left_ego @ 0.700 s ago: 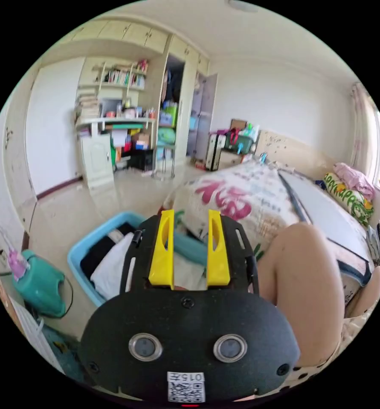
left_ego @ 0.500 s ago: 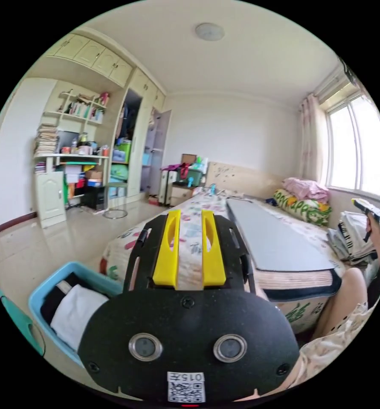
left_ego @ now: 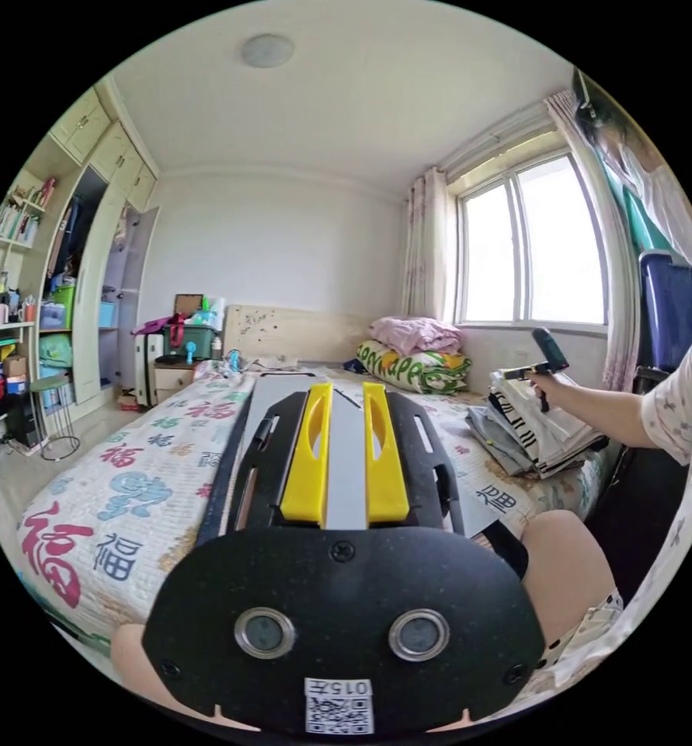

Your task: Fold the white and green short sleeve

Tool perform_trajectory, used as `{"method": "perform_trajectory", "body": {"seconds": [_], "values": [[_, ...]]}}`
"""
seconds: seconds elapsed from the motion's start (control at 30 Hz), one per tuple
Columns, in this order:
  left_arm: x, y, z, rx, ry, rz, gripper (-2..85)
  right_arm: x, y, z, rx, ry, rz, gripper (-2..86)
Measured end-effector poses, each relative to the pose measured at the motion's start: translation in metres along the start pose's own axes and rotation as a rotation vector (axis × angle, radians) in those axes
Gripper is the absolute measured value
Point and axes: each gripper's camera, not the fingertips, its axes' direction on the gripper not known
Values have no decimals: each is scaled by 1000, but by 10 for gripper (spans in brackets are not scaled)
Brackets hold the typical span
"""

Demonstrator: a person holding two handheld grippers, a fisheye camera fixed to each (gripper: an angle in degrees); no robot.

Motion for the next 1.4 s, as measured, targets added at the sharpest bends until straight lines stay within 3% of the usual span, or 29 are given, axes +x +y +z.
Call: {"method": "perform_trajectory", "body": {"seconds": [0.1,0.33,0.43,0.7,0.8,1.2,1.4], "values": [[29,26,16,-36,39,7,69,-24,-41,10,-120,38,-23,98],[37,72,18,-93,71,-41,72,-24,-97,-98,-20,-168,151,34],[34,80,17,-117,88,-60,73,-22,-117,-160,26,-225,210,15],[30,73,15,-92,272,-126,77,17,-151,-421,379,-465,341,6],[28,69,12,-94,333,-140,77,29,-165,-483,396,-445,361,10],[-19,49,-26,-156,371,-152,77,69,-136,-546,282,-644,629,6],[-36,8,-19,-181,439,-154,86,66,-124,-648,396,-649,520,5]]}}
